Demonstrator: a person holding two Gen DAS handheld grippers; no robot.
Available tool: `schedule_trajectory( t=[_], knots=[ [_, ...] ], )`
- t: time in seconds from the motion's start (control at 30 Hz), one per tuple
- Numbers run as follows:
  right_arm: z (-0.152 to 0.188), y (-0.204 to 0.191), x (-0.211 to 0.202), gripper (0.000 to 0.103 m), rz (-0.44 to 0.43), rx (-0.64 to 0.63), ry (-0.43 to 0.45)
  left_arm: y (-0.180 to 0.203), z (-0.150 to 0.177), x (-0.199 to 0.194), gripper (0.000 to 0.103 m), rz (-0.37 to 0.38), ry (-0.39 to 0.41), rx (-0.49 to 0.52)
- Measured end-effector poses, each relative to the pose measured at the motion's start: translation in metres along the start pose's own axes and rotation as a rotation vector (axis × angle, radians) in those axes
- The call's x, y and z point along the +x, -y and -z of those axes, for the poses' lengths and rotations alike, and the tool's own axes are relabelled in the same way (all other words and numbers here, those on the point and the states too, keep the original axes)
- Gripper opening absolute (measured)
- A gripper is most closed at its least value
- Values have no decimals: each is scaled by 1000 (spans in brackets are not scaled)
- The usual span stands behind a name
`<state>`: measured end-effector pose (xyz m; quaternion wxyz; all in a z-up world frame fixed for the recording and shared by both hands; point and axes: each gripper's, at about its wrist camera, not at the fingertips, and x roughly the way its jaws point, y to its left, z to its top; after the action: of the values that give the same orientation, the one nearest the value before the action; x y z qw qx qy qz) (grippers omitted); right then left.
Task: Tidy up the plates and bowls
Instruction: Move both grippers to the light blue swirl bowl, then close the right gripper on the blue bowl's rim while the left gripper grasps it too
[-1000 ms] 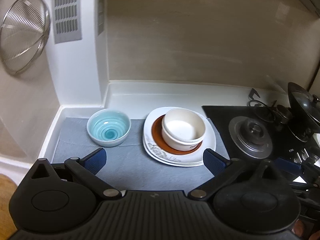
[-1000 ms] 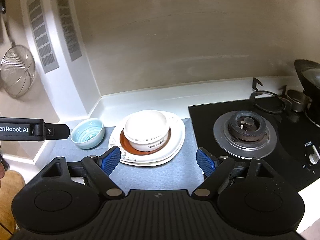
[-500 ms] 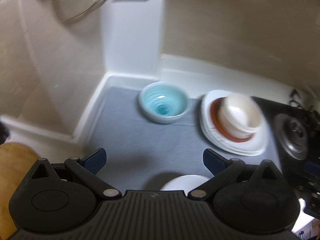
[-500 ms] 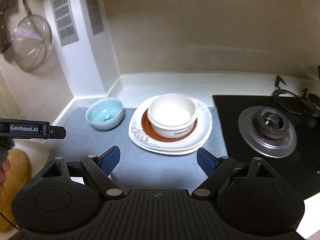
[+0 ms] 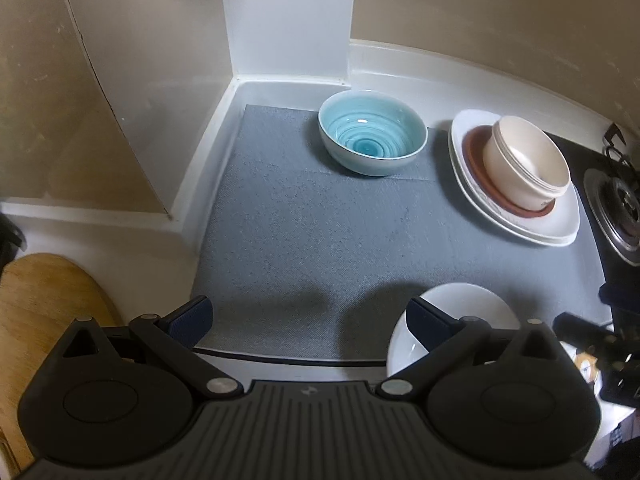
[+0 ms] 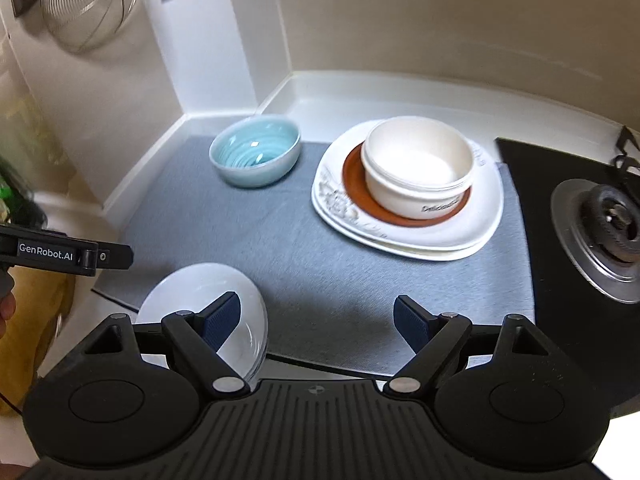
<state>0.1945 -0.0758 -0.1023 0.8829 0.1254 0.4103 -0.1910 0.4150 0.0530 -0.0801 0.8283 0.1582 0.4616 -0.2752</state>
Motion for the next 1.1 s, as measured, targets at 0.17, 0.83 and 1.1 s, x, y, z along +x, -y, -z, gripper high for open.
schedule_trajectory(
  t=[0.17, 0.83, 1.1],
  knots=[
    [-19, -1, 13, 85, -23, 18, 0, 0, -23, 13, 103, 0, 47, -95],
    [-162, -1, 113, 73, -102, 31, 78, -11, -96, 89, 103, -51, 84, -244],
    [-175, -3, 183, 48, -70, 34, -56, -14, -120, 127, 103, -27, 36, -337]
  ],
)
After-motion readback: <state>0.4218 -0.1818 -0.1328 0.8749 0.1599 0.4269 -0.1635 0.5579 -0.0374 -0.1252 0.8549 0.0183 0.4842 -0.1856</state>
